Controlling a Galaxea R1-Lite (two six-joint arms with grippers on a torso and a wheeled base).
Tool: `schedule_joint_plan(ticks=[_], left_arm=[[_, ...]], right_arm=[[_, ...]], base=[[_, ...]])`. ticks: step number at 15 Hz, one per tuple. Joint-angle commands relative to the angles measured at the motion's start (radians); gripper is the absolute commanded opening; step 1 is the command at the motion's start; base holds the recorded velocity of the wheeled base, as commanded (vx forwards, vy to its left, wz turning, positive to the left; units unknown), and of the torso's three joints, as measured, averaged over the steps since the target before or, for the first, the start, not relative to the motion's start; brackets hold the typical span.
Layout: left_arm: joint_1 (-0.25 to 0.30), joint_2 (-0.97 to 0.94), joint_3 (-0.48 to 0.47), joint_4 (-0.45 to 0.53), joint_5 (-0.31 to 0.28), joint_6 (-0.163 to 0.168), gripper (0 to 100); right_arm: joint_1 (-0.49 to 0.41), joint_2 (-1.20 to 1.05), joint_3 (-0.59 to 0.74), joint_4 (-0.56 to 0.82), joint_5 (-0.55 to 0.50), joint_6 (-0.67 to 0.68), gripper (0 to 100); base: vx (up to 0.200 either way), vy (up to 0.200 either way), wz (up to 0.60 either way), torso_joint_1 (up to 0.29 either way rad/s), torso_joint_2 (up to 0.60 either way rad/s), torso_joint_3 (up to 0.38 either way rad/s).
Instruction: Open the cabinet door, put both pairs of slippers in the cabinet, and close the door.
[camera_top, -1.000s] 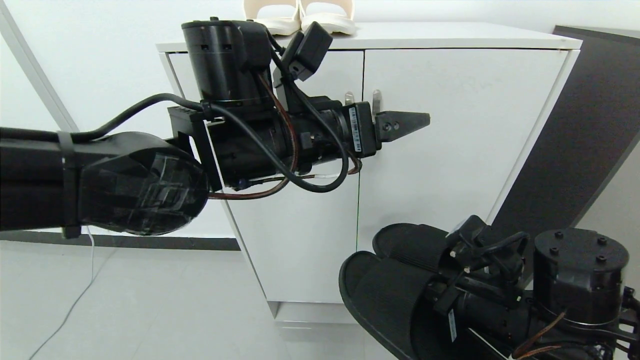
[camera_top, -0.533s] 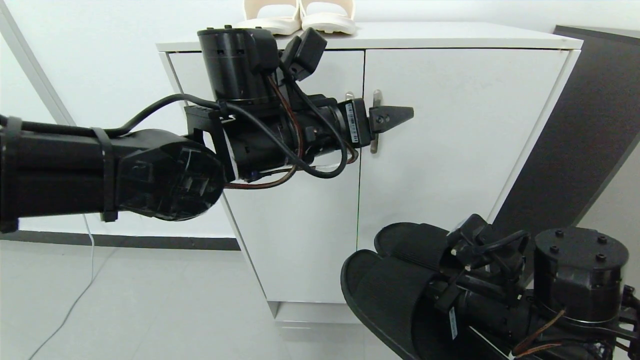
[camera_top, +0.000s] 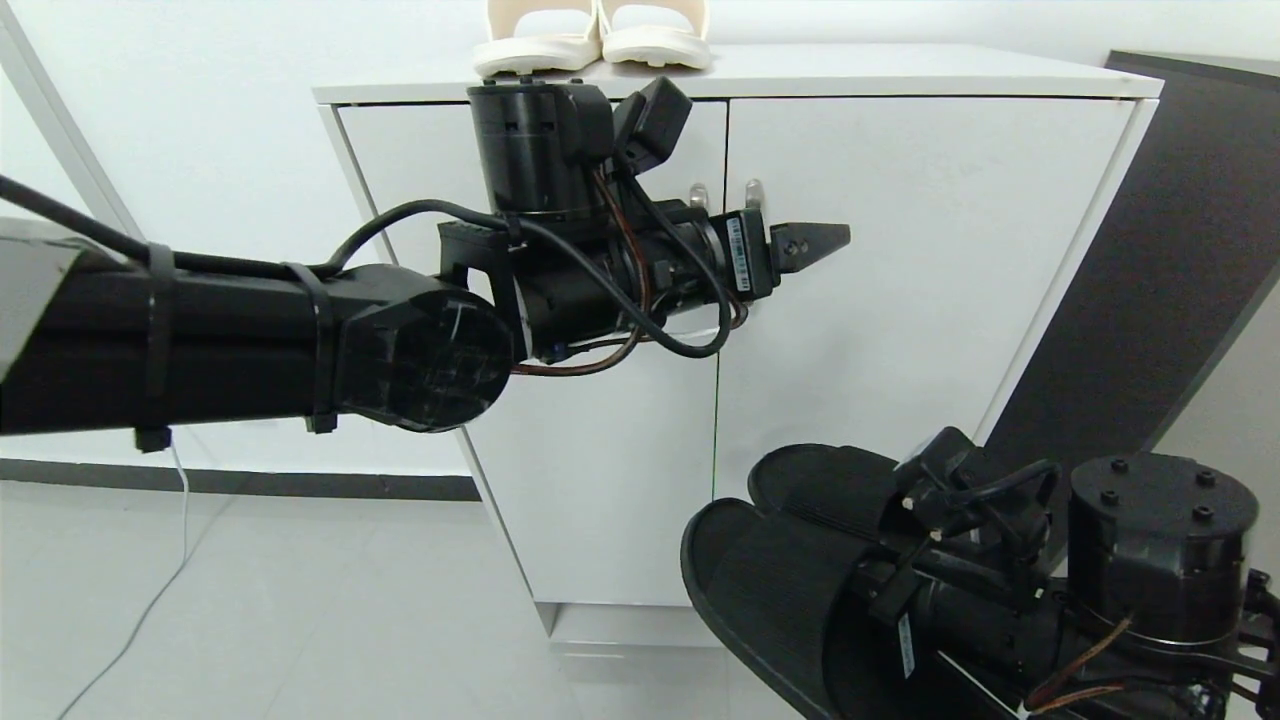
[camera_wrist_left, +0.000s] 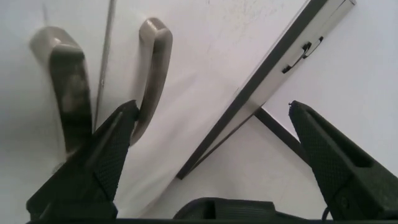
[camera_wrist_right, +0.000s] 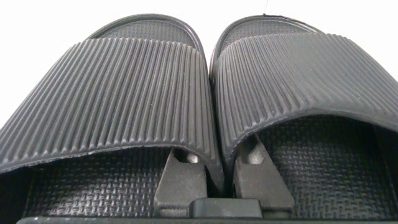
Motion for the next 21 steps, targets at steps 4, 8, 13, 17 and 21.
schedule_joint_plan(ticks=[4,8,13,17,21], left_arm=[[0.000,0.014,-0.006,-0.002,0.001,-0.002,0],[-0.008,-0.017,0.034,-0.004,0.001,0.000,0],[-0.038,-0.086,0.126,-0.010,0.002,0.006,0],[-0.074,-0.158,0.212,-0.010,0.002,0.007,0],[-0.110,-0.244,0.293,-0.010,0.025,0.007,0]], right_arm=[[0.000,0.000,0.005,0.000,0.007,-0.001,0],[-0.001,0.000,0.006,0.001,0.020,0.001,0],[0.000,-0.053,0.046,0.004,0.145,-0.001,0],[0.011,-0.074,0.062,0.007,0.168,-0.002,0],[0.019,-0.074,0.068,0.006,0.169,-0.002,0]], base=[[0.000,0.000,0.00,0.000,0.00,0.000],[0.000,0.000,0.00,0.000,0.00,0.000],[0.000,0.000,0.00,0.000,0.00,0.000],[0.000,0.000,0.00,0.000,0.00,0.000],[0.000,0.000,0.00,0.000,0.00,0.000]])
